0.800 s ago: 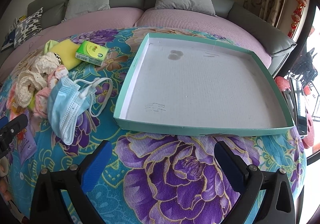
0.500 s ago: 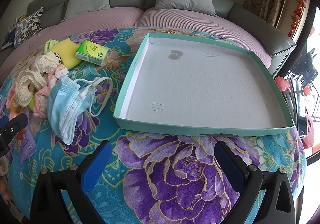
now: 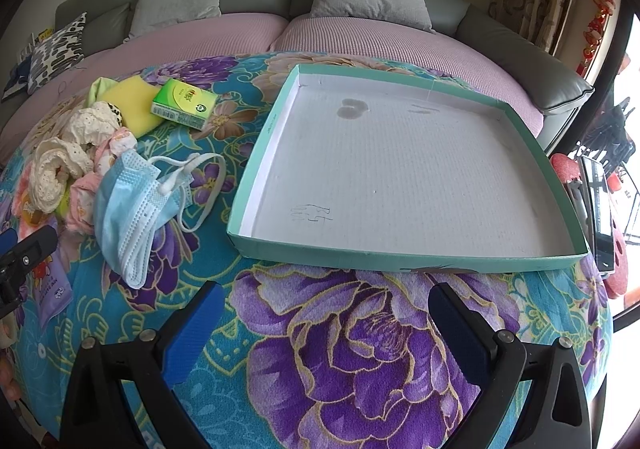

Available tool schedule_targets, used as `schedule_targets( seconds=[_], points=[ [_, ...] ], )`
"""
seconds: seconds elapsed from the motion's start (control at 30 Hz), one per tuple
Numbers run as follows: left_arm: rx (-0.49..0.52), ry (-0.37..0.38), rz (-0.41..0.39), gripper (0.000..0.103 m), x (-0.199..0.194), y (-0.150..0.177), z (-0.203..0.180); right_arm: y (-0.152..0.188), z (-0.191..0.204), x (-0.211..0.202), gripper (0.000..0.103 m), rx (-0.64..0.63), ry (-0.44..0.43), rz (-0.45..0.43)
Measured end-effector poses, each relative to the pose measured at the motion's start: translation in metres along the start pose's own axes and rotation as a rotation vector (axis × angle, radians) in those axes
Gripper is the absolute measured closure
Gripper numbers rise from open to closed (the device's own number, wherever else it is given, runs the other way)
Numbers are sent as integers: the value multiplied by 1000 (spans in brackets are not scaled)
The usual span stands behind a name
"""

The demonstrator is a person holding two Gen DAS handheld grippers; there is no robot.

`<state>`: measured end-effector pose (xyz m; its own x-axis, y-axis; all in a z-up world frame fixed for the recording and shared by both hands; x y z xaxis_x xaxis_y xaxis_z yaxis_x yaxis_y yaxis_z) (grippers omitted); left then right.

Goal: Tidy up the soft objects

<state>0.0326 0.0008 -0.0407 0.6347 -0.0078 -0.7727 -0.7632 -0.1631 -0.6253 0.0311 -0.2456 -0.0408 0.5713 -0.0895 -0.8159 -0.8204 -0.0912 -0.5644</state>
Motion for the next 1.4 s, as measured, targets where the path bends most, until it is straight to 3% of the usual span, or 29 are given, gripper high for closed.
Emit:
schedule_targets(
  seconds=[0.33,0.67,0.9,1.07,1.27,1.4],
  points=[
    [-2,7,47,0,2,2,0,0,0,0,0,1,1,-1],
    [-12,14,37,0,-4,-2,0,-1,2,-4,0,-9,4,-10],
    [-49,29,-44,0,-34,-29,11,-26,5,-34,0,15,-60,-110],
    [-4,-32,-111,0,-44,-50,25,-51,24,-52,0,-21,-107,-159],
    [16,-196,-7,0,-30,-67,61,-80,48,-50,0,-36,-133,-130],
    [-102,-217,57,0,-17,-77,87,-99,62,-44,0,-49,-149,-110]
  ],
)
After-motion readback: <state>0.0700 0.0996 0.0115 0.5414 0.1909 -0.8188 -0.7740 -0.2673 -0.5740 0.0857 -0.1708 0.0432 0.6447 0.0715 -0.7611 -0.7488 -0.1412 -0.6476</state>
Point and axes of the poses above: each gripper's, at about its wrist camera, not at the fingertips, and x roughly the way its jaws point, z to its left, y to its underside, the point moved 5 cm from there along x, roughly the way its jaws point, and after that the axes turned 2 degrees about -x, right-handed, at the moved point
